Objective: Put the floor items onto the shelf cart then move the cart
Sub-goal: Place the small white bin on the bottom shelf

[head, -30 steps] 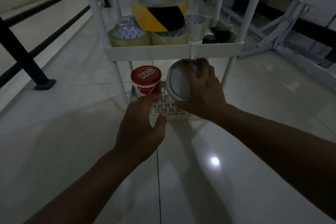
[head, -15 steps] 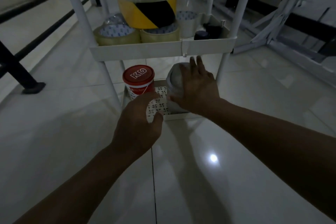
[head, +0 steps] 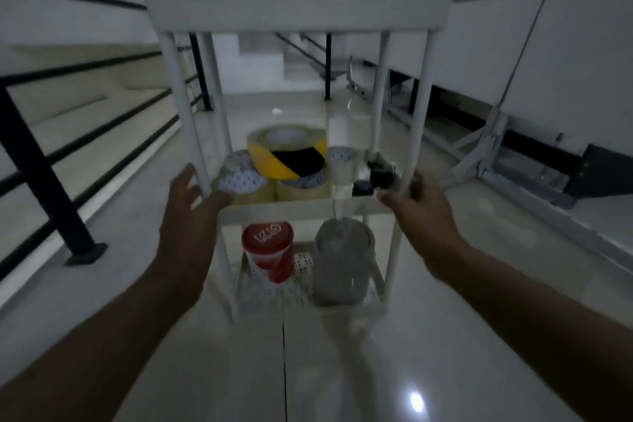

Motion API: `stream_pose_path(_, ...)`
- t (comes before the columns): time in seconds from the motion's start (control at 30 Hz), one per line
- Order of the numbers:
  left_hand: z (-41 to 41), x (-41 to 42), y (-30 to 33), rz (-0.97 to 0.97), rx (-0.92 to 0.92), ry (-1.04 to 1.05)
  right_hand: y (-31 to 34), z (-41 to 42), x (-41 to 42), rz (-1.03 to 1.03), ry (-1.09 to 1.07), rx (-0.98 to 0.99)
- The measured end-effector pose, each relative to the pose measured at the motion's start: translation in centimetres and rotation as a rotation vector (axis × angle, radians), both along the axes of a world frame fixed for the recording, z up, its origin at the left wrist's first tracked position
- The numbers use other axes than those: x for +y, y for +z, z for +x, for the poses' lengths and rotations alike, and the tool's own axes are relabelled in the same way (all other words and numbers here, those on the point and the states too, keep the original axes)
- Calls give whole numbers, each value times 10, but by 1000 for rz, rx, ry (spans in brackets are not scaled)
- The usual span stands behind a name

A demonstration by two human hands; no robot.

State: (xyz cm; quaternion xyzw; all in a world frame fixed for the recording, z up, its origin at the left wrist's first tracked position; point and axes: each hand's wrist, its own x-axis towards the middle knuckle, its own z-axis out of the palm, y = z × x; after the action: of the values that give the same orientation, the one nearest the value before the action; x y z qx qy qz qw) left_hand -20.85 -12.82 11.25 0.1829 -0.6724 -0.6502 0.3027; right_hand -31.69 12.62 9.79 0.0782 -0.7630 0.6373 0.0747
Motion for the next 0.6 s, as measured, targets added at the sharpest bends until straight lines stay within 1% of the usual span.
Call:
stream_pose_path(0.03, 0, 1, 8, 62, -6, -13, 3, 3, -1, 24, 20, -3)
stream_pose_path(0.1, 2, 1, 17, 71, -66, 10, 11, 7, -1, 36, 20, -26)
stream_pose_path(0.17, 4, -7, 31, 13, -153, 70, 38, 6, -3, -52, -29, -48)
stream_pose_path(0.2, 1, -15, 45, 1, -161, 118, 60, 3, -4, -119, -80, -6)
stream_pose_path(0.23, -2, -22, 63, -5, -162, 169, 86, -1, -4, -161, -148, 94)
stream_pose_path(0.3, -8, -34, 109, -43, -97, 256, 145, -9, -4, -182, -238, 372)
stream_pose_path(0.33, -13, -37, 135, -79, -13, 273, 175, -14, -4, -216, -220, 482)
stream_pose_path(0.37, -17, -39, 162, -112, 83, 275, 205, -20, -6, -265, -163, 519)
stream_pose_path(0.4, -24, -40, 187, -135, 173, 265, 229, -29, -8, -312, -87, 488)
stream_pose_path(0.43, -31, -37, 209, -146, 222, 245, 250, -36, -11, -332, -20, 437)
stream_pose_path(0.47, -41, -35, 226, -154, 225, 228, 261, -45, -15, -308, 21, 384)
stream_pose_path(0.5, -50, -33, 239, -163, 196, 216, 267, -51, -20, -264, 36, 356)
stream_pose_path(0.6, -70, -23, 245, -165, 10, 243, 259, -57, -30, -170, -73, 362)
